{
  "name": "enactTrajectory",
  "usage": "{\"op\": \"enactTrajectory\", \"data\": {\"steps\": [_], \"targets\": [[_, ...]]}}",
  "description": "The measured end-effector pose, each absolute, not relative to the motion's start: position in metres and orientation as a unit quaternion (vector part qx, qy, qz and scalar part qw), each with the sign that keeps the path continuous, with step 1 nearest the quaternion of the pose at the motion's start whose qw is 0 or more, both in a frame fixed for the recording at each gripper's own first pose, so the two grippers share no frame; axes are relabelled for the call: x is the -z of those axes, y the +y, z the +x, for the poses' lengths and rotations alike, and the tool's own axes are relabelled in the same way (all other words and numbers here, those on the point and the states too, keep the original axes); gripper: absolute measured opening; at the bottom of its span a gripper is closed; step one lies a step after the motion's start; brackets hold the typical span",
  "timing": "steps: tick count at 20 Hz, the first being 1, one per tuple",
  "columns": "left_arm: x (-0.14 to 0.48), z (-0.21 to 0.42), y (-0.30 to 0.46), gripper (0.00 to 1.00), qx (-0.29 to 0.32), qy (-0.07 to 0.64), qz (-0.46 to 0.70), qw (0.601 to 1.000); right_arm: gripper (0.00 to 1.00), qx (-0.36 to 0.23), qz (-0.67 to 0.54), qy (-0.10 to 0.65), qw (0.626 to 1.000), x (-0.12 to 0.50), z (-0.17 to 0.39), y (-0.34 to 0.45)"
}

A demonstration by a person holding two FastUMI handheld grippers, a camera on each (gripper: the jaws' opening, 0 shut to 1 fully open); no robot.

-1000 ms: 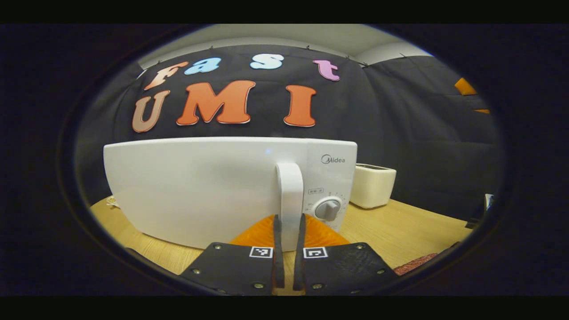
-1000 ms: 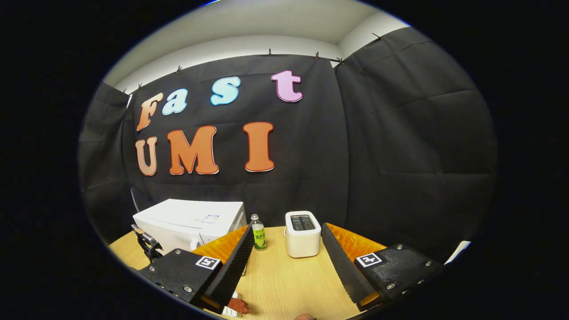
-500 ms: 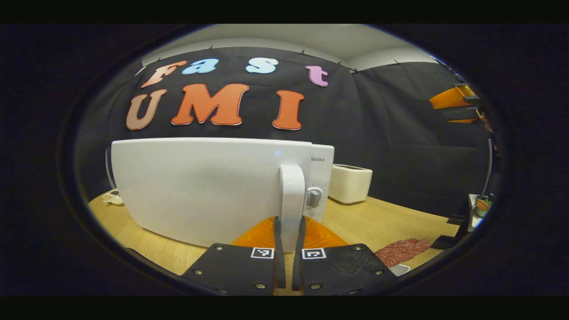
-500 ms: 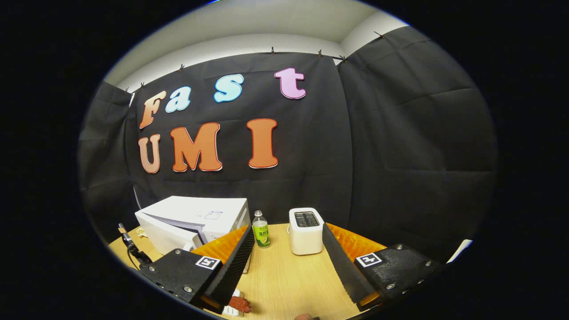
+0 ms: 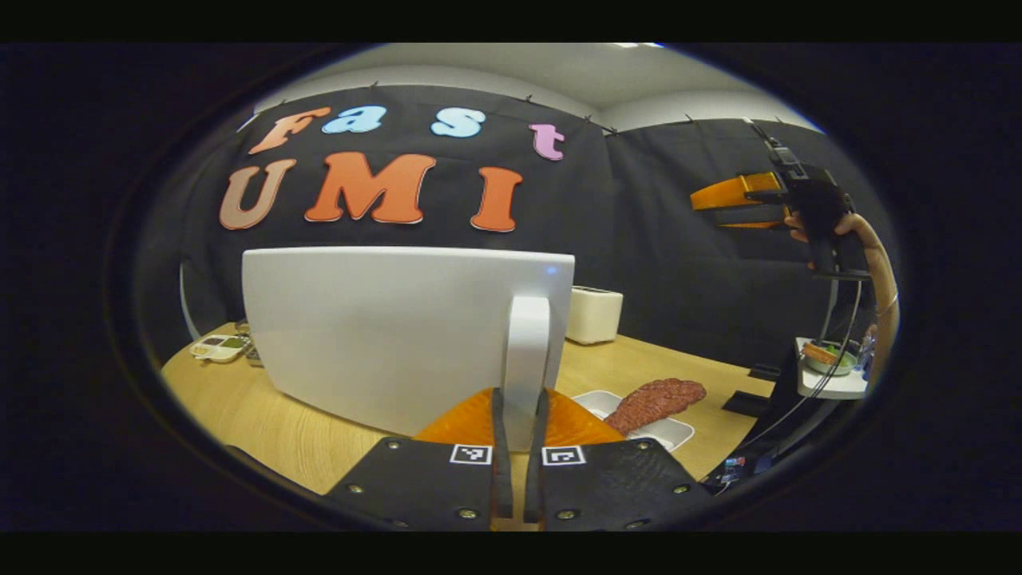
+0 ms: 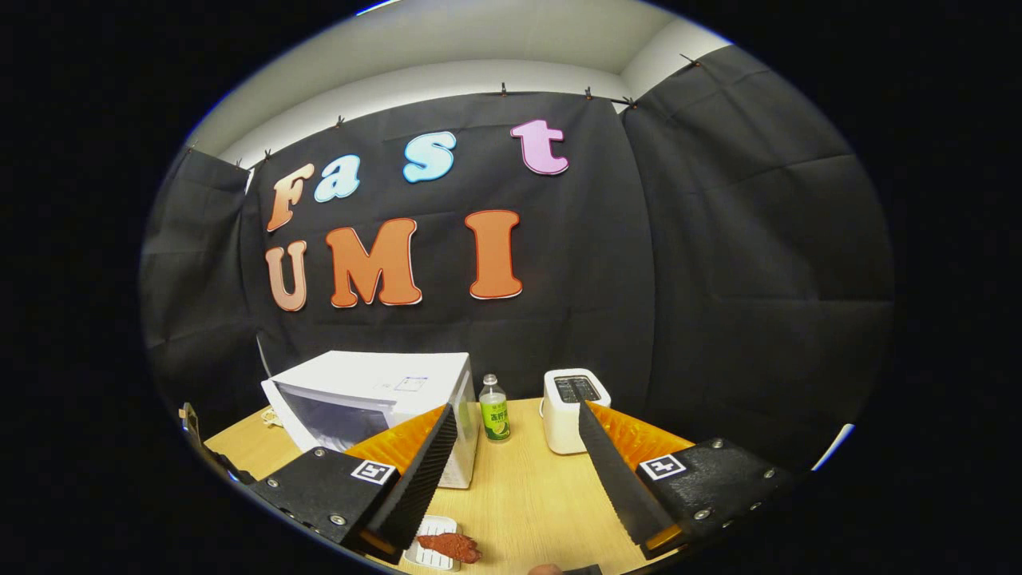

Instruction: Open the microwave oven with the left hand, put the food in, and close the microwave oven.

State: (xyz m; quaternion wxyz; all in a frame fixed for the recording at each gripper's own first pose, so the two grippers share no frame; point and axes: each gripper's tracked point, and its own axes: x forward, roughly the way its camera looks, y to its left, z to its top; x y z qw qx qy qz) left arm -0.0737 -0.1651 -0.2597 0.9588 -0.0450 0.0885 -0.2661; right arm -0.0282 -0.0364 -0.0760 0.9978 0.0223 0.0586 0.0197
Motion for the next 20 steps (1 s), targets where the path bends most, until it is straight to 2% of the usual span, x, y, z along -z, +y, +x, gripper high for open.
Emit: {"op": "enactTrajectory", "data": {"steps": [1, 2, 3, 4, 9, 10, 11, 12, 13, 15, 16, 17, 20], "targets": [[0.260, -0.081, -0.159, 0.07, 0.264, 0.089, -0.044, 0.959, 1.00, -0.024, 0.023, 0.059, 0.998, 0.076, -0.029, -0.032], [0.259, -0.088, -0.152, 0.07, 0.261, 0.088, -0.044, 0.960, 0.95, -0.028, 0.024, 0.059, 0.998, 0.077, -0.030, -0.028], [0.259, -0.094, -0.146, 0.02, 0.258, 0.087, -0.044, 0.961, 0.95, -0.032, 0.025, 0.059, 0.997, 0.077, -0.031, -0.023], [0.258, -0.100, -0.139, 0.07, 0.254, 0.087, -0.046, 0.962, 0.95, -0.036, 0.025, 0.059, 0.997, 0.077, -0.031, -0.019], [0.256, -0.135, -0.098, 0.07, 0.235, 0.088, -0.046, 0.967, 0.95, -0.058, 0.027, 0.060, 0.996, 0.079, -0.035, 0.004], [0.256, -0.141, -0.088, 0.07, 0.231, 0.089, -0.045, 0.968, 1.00, -0.063, 0.028, 0.061, 0.996, 0.080, -0.035, 0.009], [0.256, -0.147, -0.078, 0.07, 0.224, 0.090, -0.047, 0.969, 0.95, -0.067, 0.028, 0.062, 0.995, 0.081, -0.036, 0.013], [0.254, -0.152, -0.068, 0.07, 0.218, 0.093, -0.056, 0.970, 0.95, -0.070, 0.028, 0.063, 0.995, 0.082, -0.037, 0.017], [0.254, -0.158, -0.058, 0.12, 0.206, 0.096, -0.069, 0.971, 0.95, -0.074, 0.028, 0.064, 0.995, 0.083, -0.038, 0.021], [0.252, -0.169, -0.036, 0.00, 0.183, 0.100, -0.087, 0.974, 0.95, -0.081, 0.029, 0.067, 0.994, 0.086, -0.040, 0.029], [0.250, -0.174, -0.022, 0.05, 0.167, 0.099, -0.092, 0.977, 0.95, -0.084, 0.030, 0.068, 0.994, 0.087, -0.041, 0.031], [0.247, -0.179, -0.005, 0.00, 0.146, 0.097, -0.093, 0.980, 0.95, -0.086, 0.031, 0.069, 0.993, 0.088, -0.042, 0.033], [0.226, -0.195, 0.041, 0.09, 0.083, 0.069, -0.067, 0.992, 0.95, -0.089, 0.037, 0.070, 0.993, 0.091, -0.046, 0.039]]}}
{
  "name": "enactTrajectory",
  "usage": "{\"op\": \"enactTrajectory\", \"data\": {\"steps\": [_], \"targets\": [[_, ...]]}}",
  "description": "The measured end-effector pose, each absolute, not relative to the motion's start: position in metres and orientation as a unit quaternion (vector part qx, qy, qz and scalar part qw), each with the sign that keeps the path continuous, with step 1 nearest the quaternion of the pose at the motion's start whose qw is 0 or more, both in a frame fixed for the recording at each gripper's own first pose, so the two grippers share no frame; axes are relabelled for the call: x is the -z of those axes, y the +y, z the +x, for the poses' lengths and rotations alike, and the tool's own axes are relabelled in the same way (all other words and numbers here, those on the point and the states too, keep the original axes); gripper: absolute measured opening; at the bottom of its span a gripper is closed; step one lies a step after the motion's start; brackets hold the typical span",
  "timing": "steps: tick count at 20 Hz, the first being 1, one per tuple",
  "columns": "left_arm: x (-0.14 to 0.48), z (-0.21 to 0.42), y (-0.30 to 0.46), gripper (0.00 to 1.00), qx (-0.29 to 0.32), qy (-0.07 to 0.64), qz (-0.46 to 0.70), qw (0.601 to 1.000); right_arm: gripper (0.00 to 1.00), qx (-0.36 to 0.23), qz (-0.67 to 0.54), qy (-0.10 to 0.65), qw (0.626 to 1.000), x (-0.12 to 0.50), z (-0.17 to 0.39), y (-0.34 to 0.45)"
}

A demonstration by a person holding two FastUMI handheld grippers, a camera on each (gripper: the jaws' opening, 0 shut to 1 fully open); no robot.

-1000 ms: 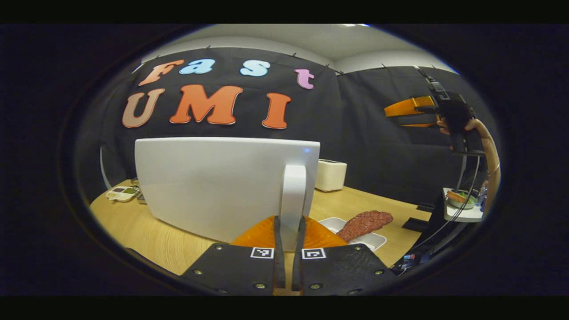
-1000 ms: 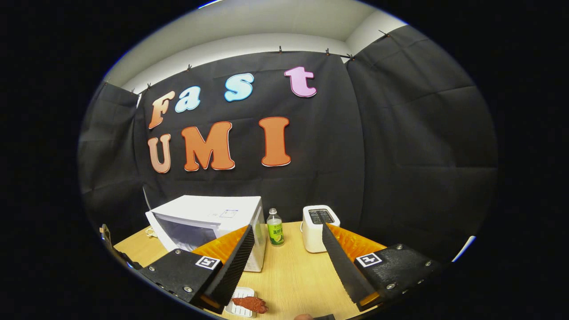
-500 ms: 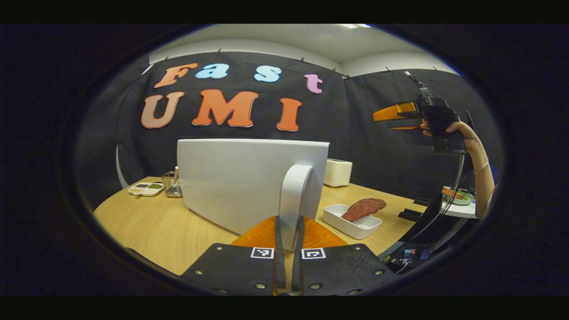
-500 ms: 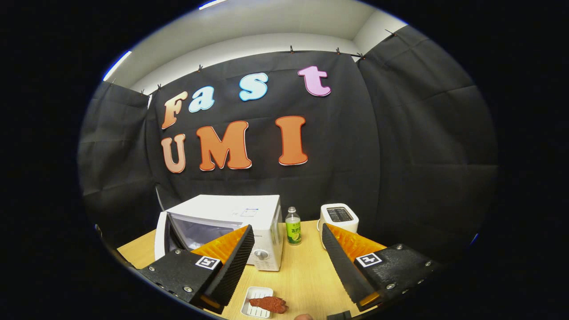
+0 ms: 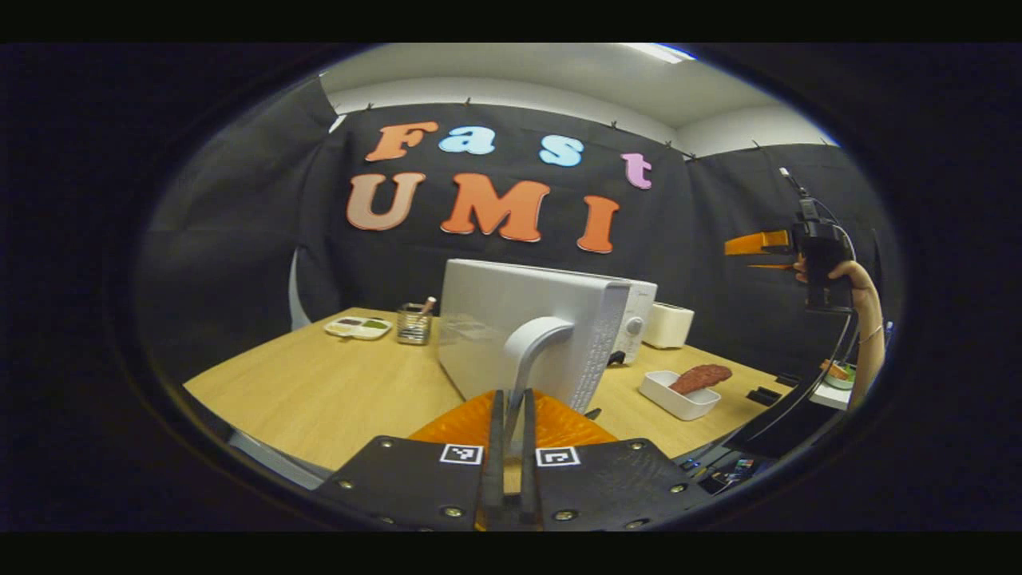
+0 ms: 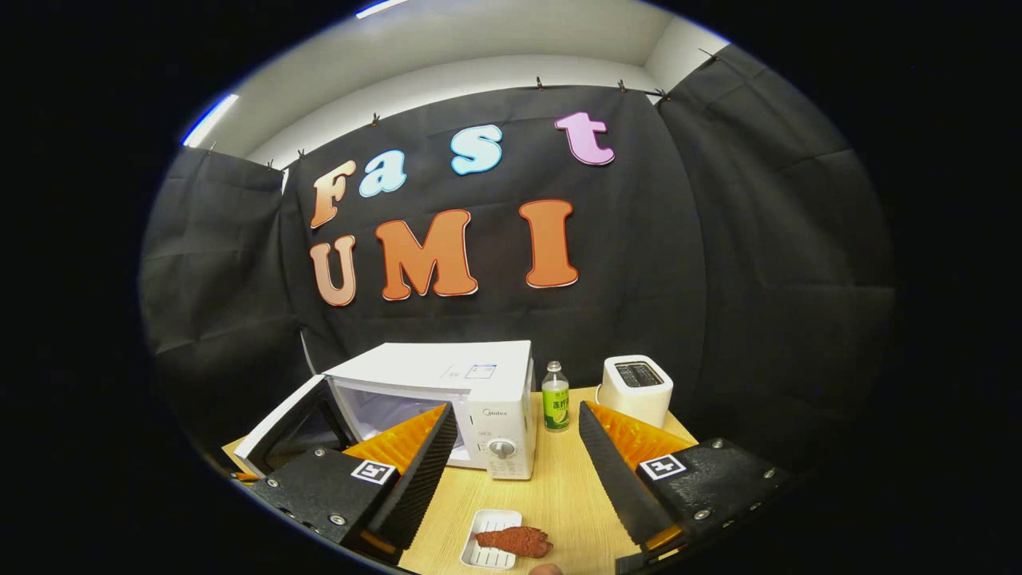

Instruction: Open the microwave oven with the left hand, put the food in, and close the microwave oven.

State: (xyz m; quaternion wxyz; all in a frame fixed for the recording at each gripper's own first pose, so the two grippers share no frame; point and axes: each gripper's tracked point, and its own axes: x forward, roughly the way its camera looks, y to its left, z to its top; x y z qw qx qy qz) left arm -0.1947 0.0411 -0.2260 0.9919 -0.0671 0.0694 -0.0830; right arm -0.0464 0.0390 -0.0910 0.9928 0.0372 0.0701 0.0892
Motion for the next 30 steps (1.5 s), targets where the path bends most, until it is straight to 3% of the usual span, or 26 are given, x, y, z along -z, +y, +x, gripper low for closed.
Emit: {"op": "enactTrajectory", "data": {"steps": [1, 3, 5, 6, 7, 8, 10, 11, 19, 30], "targets": [[0.218, -0.199, 0.054, 0.10, 0.060, 0.058, -0.048, 0.995, 0.95, -0.089, 0.039, 0.070, 0.993, 0.092, -0.047, 0.040], [0.206, -0.206, 0.086, 0.49, 0.016, 0.042, -0.010, 0.999, 0.95, -0.088, 0.043, 0.073, 0.993, 0.097, -0.048, 0.040], [0.198, -0.215, 0.101, 0.54, -0.008, 0.034, -0.009, 0.999, 0.95, -0.086, 0.047, 0.078, 0.992, 0.103, -0.050, 0.042], [0.197, -0.219, 0.111, 0.75, -0.016, 0.033, -0.019, 0.999, 1.00, -0.086, 0.051, 0.081, 0.992, 0.108, -0.051, 0.042], [0.192, -0.221, 0.117, 0.91, -0.021, 0.032, -0.029, 0.999, 0.95, -0.085, 0.054, 0.084, 0.991, 0.112, -0.051, 0.042], [0.195, -0.221, 0.127, 0.96, -0.029, 0.034, -0.035, 0.998, 0.95, -0.084, 0.058, 0.088, 0.991, 0.117, -0.051, 0.042], [0.200, -0.222, 0.146, 0.94, -0.052, 0.041, -0.033, 0.997, 1.00, -0.081, 0.067, 0.095, 0.990, 0.127, -0.052, 0.042], [0.202, -0.223, 0.154, 0.94, -0.062, 0.043, -0.032, 0.997, 0.95, -0.078, 0.075, 0.098, 0.989, 0.132, -0.051, 0.040], [0.207, -0.219, 0.205, 0.94, -0.095, 0.049, -0.048, 0.993, 0.95, -0.029, 0.187, 0.140, 0.972, 0.204, -0.045, 0.020], [0.217, -0.190, 0.246, 0.95, -0.112, 0.060, -0.055, 0.990, 0.95, 0.053, 0.337, 0.207, 0.917, 0.319, -0.060, 0.003]]}}
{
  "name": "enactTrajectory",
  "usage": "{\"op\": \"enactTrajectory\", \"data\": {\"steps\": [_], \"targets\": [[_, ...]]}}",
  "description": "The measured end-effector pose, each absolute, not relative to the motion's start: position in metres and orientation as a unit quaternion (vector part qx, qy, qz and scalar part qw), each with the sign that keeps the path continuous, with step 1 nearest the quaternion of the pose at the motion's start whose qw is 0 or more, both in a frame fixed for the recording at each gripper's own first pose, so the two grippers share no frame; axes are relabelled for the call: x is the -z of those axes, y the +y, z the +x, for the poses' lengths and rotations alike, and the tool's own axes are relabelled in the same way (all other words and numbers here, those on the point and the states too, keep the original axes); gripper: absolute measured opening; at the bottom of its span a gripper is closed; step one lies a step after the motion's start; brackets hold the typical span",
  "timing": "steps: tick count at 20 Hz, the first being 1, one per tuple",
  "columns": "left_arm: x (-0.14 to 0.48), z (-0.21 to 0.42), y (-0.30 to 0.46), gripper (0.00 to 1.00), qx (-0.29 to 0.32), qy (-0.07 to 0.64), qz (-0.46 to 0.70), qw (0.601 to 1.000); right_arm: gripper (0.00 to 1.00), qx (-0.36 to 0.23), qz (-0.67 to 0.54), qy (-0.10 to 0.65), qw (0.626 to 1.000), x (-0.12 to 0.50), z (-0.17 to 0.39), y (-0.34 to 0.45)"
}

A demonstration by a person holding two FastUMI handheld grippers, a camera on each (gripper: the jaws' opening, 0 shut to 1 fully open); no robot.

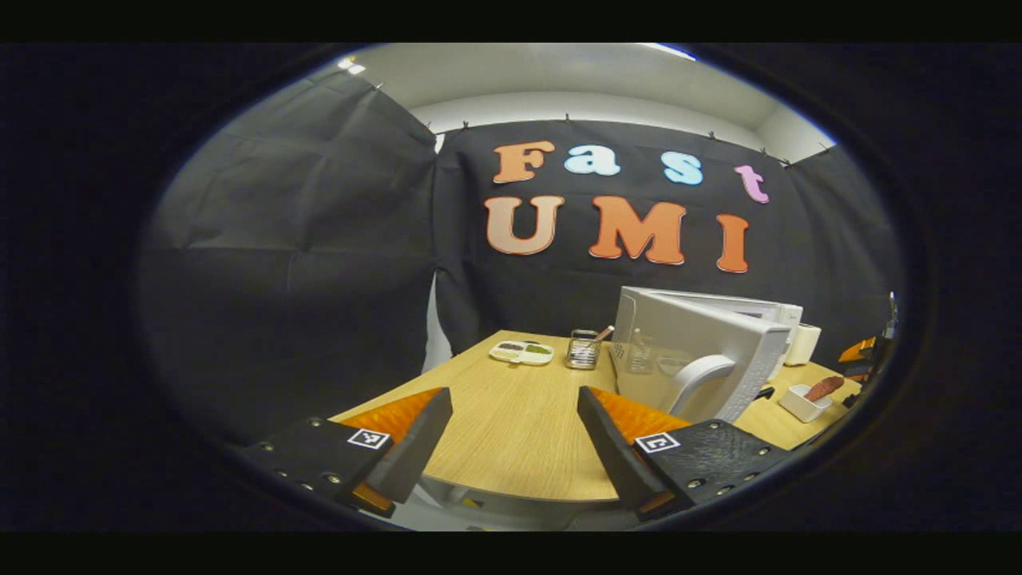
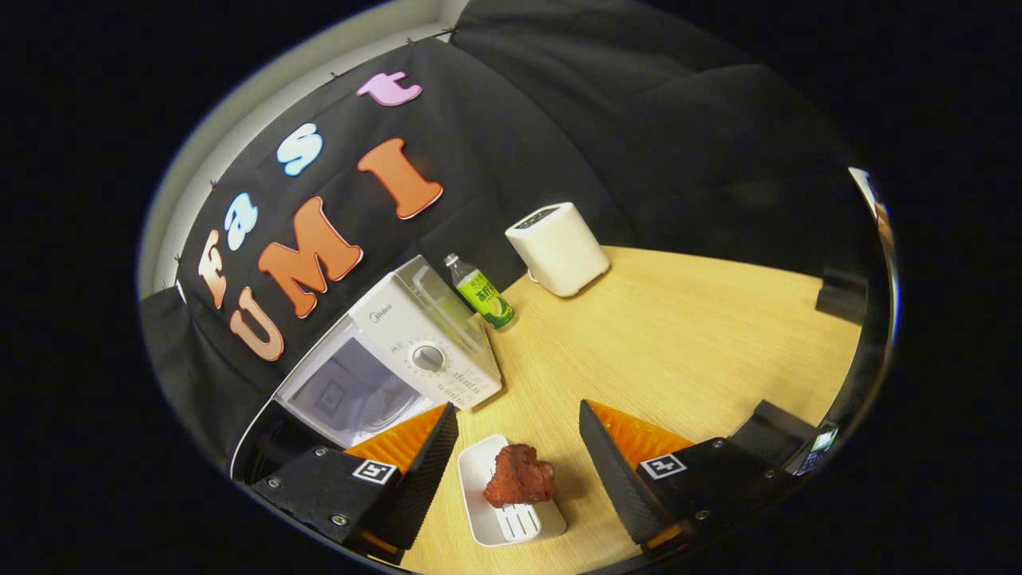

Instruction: Open the microwave oven with the left hand, put the food in, and close the microwave oven.

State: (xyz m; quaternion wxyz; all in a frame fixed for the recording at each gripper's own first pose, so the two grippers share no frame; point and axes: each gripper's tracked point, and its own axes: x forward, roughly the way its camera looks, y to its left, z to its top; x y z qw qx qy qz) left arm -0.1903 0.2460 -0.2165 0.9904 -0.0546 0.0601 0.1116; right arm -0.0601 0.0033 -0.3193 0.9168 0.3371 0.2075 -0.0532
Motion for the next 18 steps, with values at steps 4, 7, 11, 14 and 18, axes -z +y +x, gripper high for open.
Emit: {"op": "enactTrajectory", "data": {"steps": [4, 7, 11, 14, 18], "targets": [[0.209, -0.183, 0.255, 0.94, -0.119, 0.050, -0.050, 0.990, 0.93, 0.065, 0.394, 0.212, 0.892, 0.341, -0.060, 0.007], [0.211, -0.181, 0.254, 0.95, -0.118, 0.051, -0.054, 0.990, 0.82, 0.069, 0.409, 0.195, 0.889, 0.343, -0.058, 0.009], [0.213, -0.180, 0.252, 0.95, -0.115, 0.054, -0.056, 0.990, 0.57, 0.061, 0.421, 0.204, 0.882, 0.354, -0.060, 0.023], [0.216, -0.179, 0.252, 0.95, -0.117, 0.057, -0.060, 0.990, 0.37, 0.056, 0.442, 0.191, 0.875, 0.348, -0.056, 0.024], [0.220, -0.181, 0.256, 0.95, -0.121, 0.060, -0.063, 0.989, 0.14, 0.049, 0.439, 0.186, 0.878, 0.345, -0.052, 0.030]]}}
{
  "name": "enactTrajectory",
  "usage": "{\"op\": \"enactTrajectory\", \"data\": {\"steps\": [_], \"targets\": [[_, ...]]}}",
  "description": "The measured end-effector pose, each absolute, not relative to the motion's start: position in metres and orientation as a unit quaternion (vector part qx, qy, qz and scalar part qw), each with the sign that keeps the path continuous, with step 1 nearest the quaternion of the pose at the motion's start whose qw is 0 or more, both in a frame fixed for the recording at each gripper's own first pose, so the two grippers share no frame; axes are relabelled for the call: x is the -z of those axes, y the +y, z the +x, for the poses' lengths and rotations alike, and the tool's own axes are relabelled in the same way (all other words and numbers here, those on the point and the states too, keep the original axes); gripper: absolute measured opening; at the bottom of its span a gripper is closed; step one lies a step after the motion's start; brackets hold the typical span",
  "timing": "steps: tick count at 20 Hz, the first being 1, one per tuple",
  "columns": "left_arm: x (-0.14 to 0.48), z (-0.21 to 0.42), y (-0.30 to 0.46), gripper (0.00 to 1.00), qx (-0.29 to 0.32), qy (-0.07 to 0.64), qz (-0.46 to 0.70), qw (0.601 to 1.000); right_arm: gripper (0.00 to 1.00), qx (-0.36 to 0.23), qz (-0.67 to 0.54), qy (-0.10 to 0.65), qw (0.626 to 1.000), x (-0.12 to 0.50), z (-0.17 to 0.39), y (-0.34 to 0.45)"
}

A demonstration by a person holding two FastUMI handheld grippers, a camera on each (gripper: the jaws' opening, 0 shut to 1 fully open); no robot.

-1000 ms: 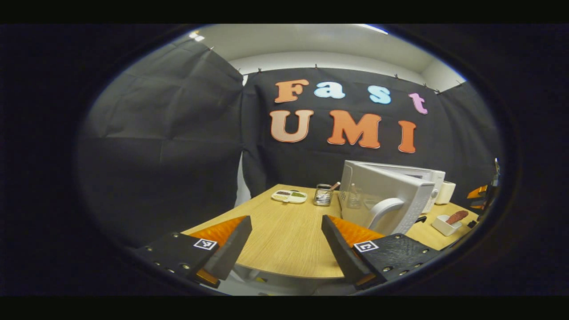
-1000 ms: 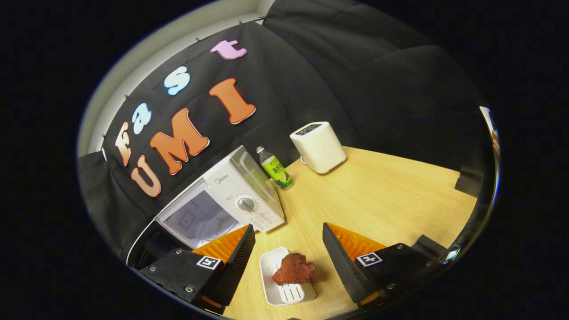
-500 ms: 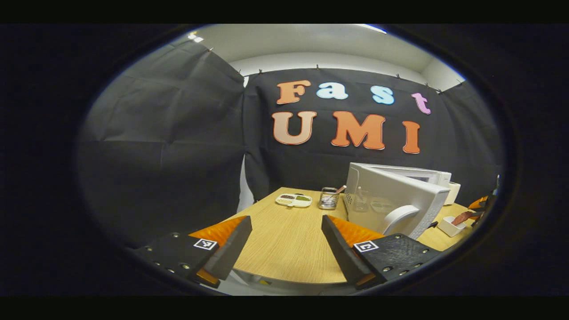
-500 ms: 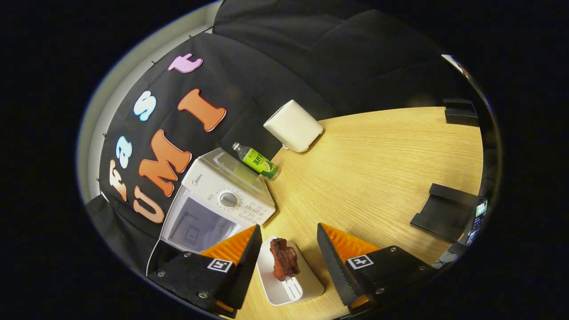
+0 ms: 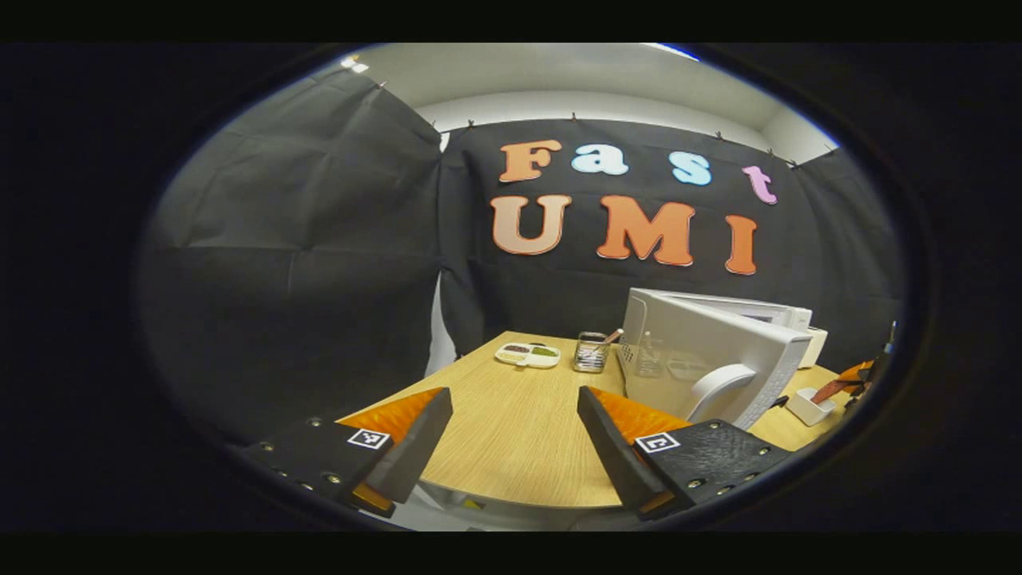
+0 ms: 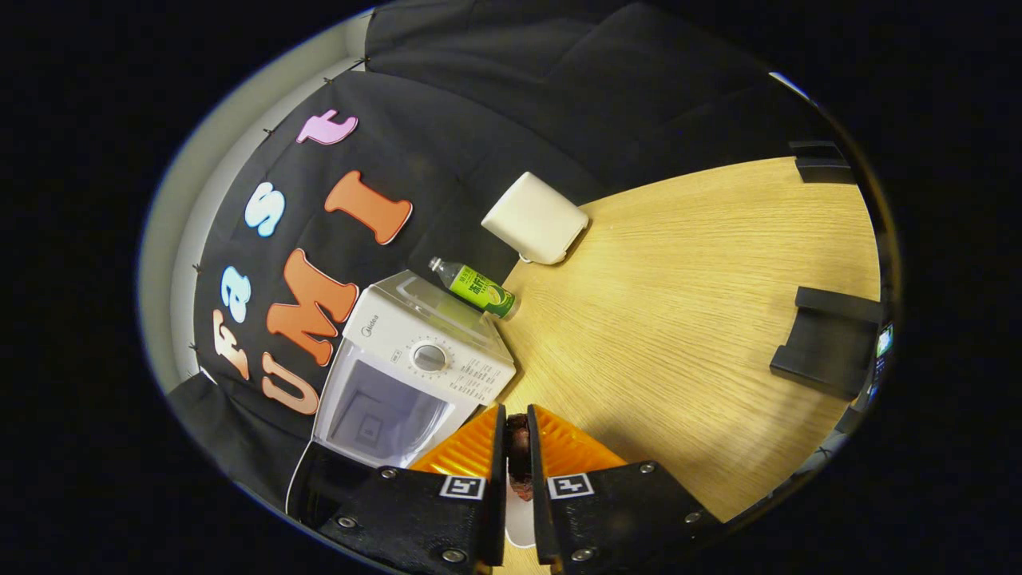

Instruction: Open the microwave oven with the left hand, put the food in, and close the microwave oven.

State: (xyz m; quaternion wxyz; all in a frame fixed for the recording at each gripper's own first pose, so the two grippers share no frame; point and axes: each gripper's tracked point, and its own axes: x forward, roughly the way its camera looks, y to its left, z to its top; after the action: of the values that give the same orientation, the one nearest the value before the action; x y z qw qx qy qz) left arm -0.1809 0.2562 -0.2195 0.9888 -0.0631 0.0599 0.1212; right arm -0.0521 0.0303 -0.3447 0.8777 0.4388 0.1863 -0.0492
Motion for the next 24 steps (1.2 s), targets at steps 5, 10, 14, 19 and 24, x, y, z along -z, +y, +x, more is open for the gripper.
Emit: {"op": "enactTrajectory", "data": {"steps": [5, 10, 14, 19, 24], "targets": [[0.226, -0.181, 0.257, 0.95, -0.122, 0.064, -0.068, 0.988, 0.14, 0.051, 0.432, 0.188, 0.881, 0.336, -0.048, 0.028], [0.230, -0.177, 0.258, 0.96, -0.121, 0.065, -0.072, 0.988, 0.14, 0.041, 0.416, 0.161, 0.894, 0.305, -0.034, 0.032], [0.235, -0.172, 0.257, 0.95, -0.116, 0.070, -0.074, 0.988, 0.14, 0.018, 0.407, 0.143, 0.902, 0.277, -0.020, 0.052], [0.236, -0.170, 0.258, 0.96, -0.114, 0.070, -0.074, 0.988, 0.14, -0.018, 0.385, 0.137, 0.913, 0.251, -0.004, 0.094], [0.239, -0.163, 0.265, 0.95, -0.111, 0.072, -0.069, 0.989, 0.14, -0.053, 0.374, 0.133, 0.916, 0.233, 0.011, 0.145]]}}
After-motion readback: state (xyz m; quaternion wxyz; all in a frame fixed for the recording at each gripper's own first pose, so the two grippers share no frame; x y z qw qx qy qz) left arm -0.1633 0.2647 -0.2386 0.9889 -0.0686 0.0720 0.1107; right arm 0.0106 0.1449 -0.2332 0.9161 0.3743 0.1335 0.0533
